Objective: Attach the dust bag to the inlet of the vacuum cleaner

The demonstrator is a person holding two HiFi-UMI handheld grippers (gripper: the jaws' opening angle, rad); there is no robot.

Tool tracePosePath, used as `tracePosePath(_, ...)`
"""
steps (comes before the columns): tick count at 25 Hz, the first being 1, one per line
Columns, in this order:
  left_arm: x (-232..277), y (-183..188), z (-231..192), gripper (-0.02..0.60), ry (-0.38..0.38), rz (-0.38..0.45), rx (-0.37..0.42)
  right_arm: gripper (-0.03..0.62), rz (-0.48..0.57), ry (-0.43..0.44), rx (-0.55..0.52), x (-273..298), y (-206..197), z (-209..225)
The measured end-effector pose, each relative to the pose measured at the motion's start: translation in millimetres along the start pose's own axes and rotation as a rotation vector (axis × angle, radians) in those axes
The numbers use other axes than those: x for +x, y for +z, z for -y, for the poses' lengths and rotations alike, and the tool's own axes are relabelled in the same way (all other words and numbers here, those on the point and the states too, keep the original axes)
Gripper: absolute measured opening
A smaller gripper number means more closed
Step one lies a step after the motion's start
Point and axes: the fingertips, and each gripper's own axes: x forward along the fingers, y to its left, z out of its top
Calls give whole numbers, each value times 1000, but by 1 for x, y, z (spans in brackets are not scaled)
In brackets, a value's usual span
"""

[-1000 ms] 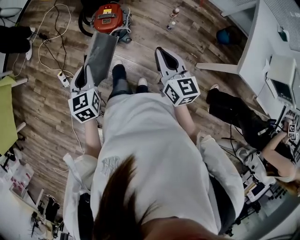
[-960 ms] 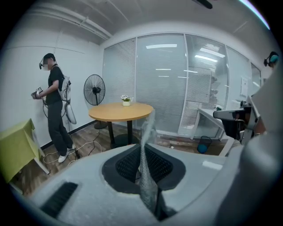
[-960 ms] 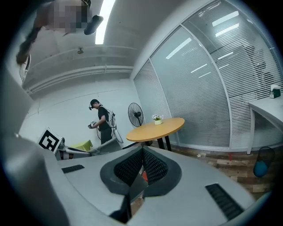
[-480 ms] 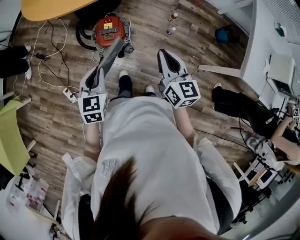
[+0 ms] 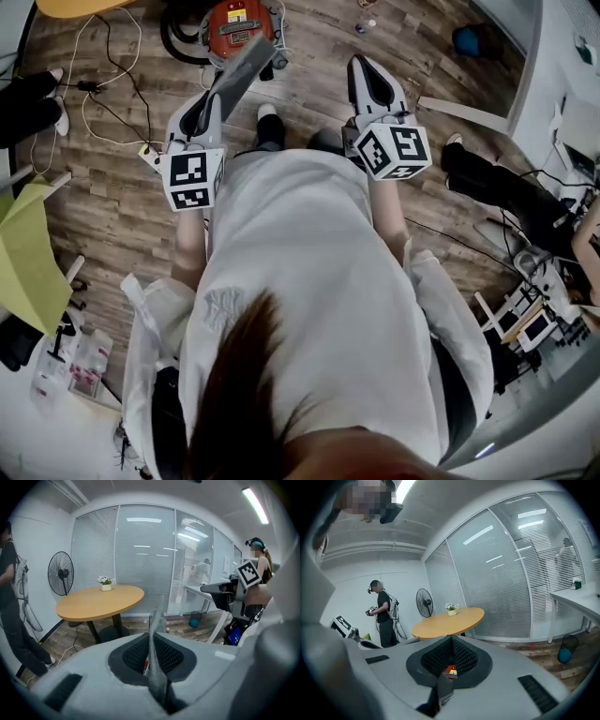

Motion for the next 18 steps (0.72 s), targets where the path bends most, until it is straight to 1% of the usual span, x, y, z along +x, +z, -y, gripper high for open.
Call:
tracePosePath(2,-2,-1,-7,34,-15,-1,5,5,-2,4,-6,7,1,-6)
tracePosePath(7,-2,-4,-15,34,-55,-15,57,5,-4,36,-11,18,4,-20)
tracePosePath(9,-2,-7,-17,34,-55,-18,57,5,5,54,3,21,5,-24)
tracePosePath(13,-4,-12,-16,35,-54,-20,49,5,1,91,-6,25,1,-31)
tracePosePath(16,-4,-12,-13,34,-54,-18,44,5,4,103,0,26,2,-30)
tracePosePath(18,-8,-10,-9,35,-55,-13,55,5,14,109,3,26,6,-29)
